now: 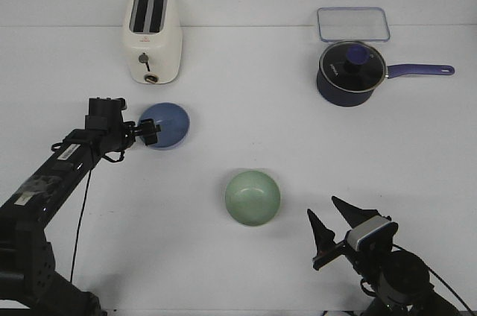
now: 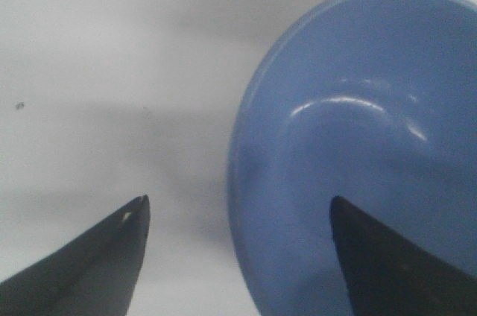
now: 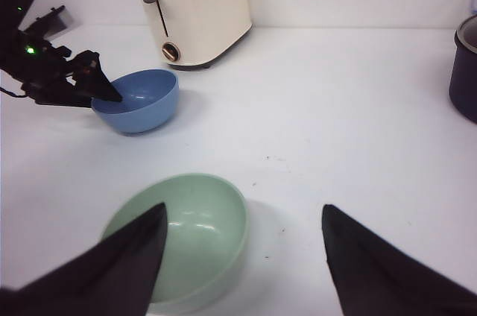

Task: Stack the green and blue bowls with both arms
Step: 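Grasp the blue bowl rim with the left gripper and lift it, then move the blue bowl over the green bowl and lower it inside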

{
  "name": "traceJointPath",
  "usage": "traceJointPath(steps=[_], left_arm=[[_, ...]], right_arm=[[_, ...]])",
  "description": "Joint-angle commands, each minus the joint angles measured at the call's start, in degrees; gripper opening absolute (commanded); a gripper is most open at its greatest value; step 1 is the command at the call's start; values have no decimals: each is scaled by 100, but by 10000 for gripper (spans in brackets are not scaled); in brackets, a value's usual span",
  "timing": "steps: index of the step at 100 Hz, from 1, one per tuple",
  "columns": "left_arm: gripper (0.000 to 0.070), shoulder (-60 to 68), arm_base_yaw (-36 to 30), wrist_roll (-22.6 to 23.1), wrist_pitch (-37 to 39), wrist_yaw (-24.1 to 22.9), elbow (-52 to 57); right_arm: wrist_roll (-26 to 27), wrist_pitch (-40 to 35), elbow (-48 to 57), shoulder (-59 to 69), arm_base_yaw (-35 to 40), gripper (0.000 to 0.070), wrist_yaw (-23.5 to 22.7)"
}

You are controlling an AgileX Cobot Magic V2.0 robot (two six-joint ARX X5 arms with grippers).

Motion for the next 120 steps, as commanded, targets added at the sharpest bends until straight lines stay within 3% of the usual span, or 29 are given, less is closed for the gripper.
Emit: traceJointPath(steps=[1, 11, 31, 48, 79, 108, 120], left_arm=[[327, 184, -31, 76, 129, 13, 114], [271, 264, -59, 74, 232, 9, 114], [3, 278, -79, 76, 409, 11, 114], [9, 208, -85, 76, 382, 76, 116], [9, -1169, -365, 105, 28, 960, 116], [9, -1784, -1934, 195, -640, 946, 9], [9, -1698, -2673, 37, -463, 605, -177]], right_arm=[[-28, 61, 26, 26, 48, 427, 17], [-28, 59, 26, 26, 48, 427, 17], [-26, 63, 26, 26, 48, 427, 17], [-26, 63, 26, 26, 48, 427, 15], [-33, 63, 26, 26, 48, 427, 44], [-48, 66, 26, 26, 48, 427, 166], [-48, 77, 26, 26, 48, 427, 164]])
